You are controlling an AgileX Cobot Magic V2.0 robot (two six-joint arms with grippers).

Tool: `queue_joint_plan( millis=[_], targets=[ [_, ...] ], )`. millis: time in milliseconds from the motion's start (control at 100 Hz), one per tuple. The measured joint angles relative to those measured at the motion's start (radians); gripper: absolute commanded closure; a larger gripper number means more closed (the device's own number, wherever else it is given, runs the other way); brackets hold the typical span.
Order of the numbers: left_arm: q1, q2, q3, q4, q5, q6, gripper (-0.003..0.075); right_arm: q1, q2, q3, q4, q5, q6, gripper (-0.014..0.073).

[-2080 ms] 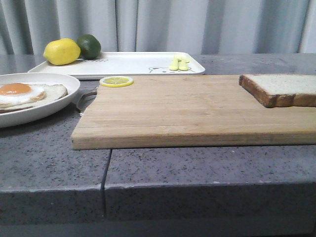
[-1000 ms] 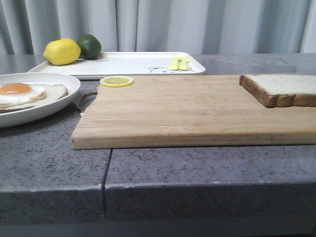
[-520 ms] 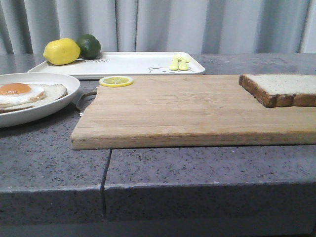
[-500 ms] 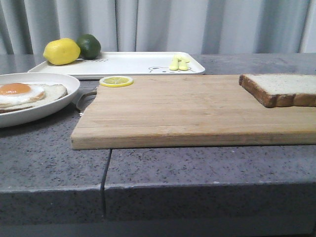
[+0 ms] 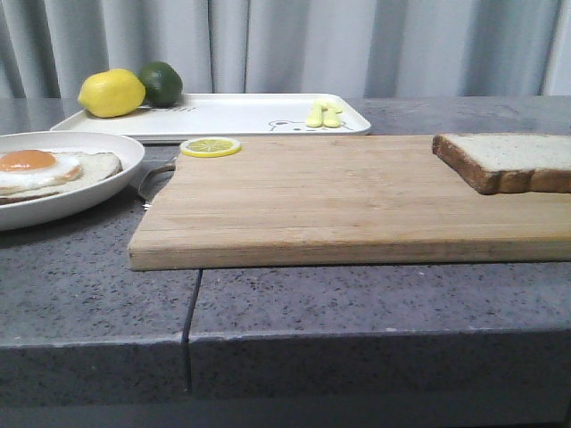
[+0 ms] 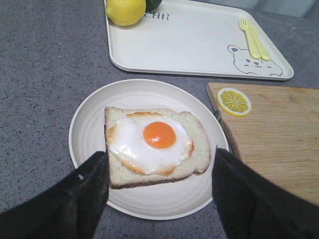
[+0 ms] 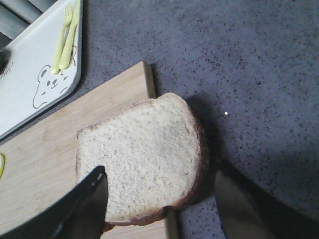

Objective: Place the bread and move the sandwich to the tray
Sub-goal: 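Lower the right gripper and close it on the bread slice edge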

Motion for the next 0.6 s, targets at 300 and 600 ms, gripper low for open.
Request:
queue_joint_plan(
  millis=[300, 600],
  targets=[
    [0.000, 0.000, 0.000, 0.000, 0.000, 0.000, 0.0300, 0.000, 0.098, 0.000, 0.023, 0.000, -0.042, 0.0127],
    [0.000, 0.000, 0.000, 0.000, 0.000, 0.000, 0.0300, 0.000, 0.157, 0.000, 0.080, 0.009, -0.103, 0.0127]
  ],
)
